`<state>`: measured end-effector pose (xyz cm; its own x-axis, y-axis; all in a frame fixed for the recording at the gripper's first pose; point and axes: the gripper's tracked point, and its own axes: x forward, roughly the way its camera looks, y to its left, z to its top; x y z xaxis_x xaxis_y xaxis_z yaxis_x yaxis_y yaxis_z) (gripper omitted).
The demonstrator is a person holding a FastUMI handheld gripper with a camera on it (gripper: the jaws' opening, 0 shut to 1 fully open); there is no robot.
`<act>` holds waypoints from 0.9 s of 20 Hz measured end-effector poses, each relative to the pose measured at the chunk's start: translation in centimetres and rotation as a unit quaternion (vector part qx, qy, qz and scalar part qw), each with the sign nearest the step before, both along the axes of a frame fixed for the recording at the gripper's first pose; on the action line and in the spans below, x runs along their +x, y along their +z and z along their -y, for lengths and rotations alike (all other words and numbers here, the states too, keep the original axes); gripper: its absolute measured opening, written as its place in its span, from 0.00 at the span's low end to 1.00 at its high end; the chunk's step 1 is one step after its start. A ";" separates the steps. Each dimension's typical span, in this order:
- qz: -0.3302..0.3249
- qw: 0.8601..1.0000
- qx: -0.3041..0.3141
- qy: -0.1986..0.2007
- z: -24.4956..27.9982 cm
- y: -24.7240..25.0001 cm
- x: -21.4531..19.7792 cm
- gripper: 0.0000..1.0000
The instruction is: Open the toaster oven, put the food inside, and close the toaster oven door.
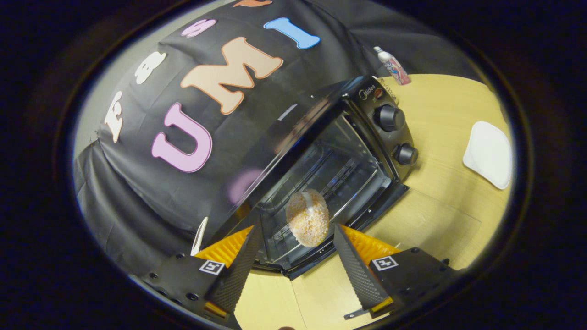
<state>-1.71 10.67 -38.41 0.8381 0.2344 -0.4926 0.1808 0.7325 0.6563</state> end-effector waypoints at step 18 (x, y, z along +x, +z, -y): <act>-0.075 0.948 -0.277 0.141 6.0 -4.3 -13.7 1.00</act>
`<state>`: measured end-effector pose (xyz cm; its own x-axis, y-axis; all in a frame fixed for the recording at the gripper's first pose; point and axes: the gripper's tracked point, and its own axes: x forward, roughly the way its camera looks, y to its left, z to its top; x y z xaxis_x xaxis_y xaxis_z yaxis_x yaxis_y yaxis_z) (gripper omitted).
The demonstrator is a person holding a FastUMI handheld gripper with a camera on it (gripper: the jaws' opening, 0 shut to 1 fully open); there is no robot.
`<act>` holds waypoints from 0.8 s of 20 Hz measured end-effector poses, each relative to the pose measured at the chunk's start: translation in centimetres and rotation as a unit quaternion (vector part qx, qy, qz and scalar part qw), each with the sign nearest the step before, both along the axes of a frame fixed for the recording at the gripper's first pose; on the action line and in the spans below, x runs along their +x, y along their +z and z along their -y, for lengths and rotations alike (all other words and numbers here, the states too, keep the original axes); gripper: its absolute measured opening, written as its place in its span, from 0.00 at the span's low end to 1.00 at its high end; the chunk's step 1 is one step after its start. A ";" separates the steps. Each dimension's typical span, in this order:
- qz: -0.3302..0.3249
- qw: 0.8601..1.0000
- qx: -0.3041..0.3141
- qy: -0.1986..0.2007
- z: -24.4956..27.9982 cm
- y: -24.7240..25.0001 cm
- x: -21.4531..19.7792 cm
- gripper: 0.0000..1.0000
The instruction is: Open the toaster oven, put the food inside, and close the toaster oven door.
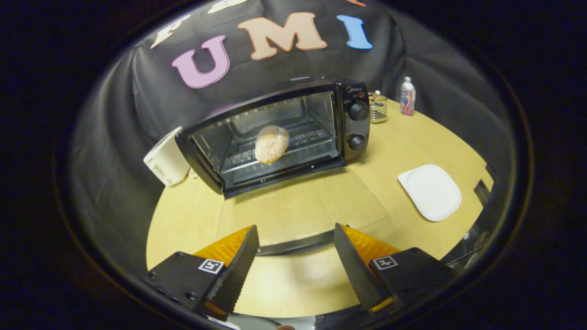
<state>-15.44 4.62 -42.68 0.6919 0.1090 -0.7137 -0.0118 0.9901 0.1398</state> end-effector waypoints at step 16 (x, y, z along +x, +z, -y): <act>-0.089 0.981 -0.144 0.091 0.9 -6.3 -4.1 1.00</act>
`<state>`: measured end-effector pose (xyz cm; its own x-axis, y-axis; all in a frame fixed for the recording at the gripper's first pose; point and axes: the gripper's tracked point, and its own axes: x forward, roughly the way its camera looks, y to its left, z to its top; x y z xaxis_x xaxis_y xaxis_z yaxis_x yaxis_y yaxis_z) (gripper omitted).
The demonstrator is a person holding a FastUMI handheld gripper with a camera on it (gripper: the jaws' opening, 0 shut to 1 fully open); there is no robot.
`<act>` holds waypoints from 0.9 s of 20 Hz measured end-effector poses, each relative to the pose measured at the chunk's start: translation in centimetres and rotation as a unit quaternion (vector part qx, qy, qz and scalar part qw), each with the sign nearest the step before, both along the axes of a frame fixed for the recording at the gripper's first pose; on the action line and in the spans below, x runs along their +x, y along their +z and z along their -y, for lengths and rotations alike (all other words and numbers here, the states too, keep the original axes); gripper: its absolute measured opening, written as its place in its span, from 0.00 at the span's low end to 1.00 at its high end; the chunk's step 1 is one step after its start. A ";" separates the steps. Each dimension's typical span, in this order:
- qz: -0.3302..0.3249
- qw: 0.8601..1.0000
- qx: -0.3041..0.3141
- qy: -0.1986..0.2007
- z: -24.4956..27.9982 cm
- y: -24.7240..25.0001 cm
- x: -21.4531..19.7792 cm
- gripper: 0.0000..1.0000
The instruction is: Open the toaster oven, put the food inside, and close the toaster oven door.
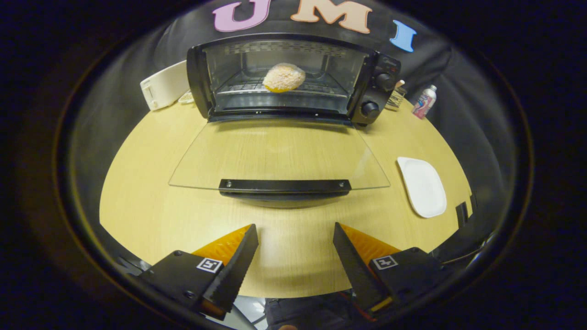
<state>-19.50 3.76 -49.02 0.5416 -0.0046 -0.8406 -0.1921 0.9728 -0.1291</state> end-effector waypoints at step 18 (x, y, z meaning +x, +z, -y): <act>0.028 0.999 0.032 -0.004 -1.3 1.2 2.9 1.00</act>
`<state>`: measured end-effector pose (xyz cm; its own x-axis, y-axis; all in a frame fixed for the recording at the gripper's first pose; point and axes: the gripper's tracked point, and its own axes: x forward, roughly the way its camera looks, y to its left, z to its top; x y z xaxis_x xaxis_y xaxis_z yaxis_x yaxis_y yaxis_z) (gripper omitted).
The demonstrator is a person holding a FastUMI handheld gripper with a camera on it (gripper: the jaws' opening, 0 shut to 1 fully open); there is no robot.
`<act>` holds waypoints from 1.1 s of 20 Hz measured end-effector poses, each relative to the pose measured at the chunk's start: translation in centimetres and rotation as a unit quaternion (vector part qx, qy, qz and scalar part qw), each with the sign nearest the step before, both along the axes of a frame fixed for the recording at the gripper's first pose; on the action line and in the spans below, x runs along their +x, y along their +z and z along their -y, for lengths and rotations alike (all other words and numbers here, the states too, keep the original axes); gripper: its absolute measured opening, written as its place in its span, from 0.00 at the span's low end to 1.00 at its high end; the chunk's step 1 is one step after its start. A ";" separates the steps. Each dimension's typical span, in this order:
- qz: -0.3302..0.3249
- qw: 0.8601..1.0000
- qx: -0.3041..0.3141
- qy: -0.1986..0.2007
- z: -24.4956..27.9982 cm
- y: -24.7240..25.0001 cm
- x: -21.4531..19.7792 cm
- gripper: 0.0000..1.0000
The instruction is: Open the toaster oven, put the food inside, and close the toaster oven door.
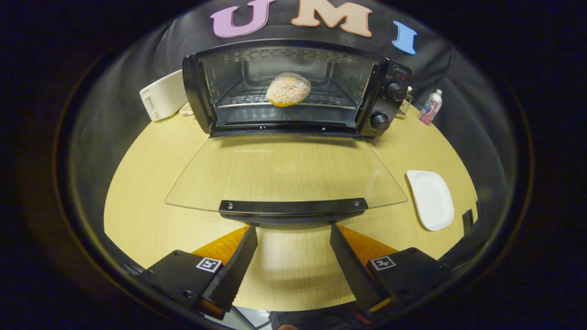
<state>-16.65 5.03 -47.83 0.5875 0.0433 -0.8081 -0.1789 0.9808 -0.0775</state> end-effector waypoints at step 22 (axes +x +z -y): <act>0.120 0.992 0.032 0.008 -2.7 9.4 8.3 1.00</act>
